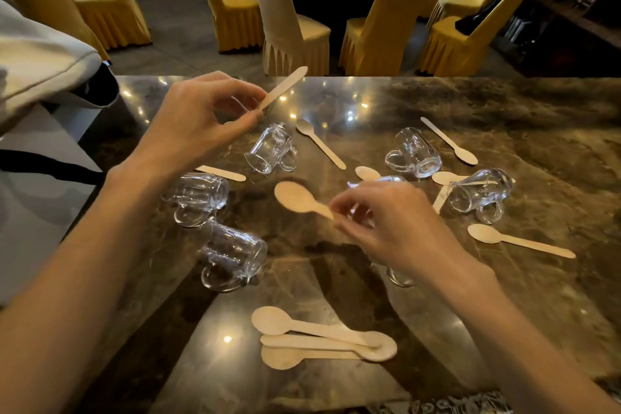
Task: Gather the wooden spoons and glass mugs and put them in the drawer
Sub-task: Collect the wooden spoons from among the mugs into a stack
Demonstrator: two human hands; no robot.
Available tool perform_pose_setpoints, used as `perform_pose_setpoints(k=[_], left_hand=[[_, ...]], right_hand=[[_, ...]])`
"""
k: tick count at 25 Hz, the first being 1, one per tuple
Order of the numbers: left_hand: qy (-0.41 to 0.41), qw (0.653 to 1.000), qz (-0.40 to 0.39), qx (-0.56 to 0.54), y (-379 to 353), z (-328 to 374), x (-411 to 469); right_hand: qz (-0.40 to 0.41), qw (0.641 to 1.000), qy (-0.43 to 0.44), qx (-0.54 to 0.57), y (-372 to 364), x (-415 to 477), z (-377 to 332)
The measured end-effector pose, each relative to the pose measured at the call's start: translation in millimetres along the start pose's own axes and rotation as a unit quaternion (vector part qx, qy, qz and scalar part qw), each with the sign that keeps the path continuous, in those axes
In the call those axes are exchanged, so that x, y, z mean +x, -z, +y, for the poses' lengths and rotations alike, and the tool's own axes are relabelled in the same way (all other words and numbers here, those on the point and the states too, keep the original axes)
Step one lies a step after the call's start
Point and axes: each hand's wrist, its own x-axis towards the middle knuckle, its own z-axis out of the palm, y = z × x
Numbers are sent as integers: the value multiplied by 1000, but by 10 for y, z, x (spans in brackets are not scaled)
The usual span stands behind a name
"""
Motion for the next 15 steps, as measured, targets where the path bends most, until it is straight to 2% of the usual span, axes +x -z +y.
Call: perform_pose_setpoints(k=[5,11,15], left_hand=[[-60,998,-27,-13,50,366,-373],[-96,989,-110,-25,-171,500,-975],[-85,984,-151,-30,-302,466,-1238]], right_hand=[[-95,995,-1,23,-216,-481,-50],[-135,990,4,31,-402,-868,-112],[-132,991,0,27,-469,-956,-124]])
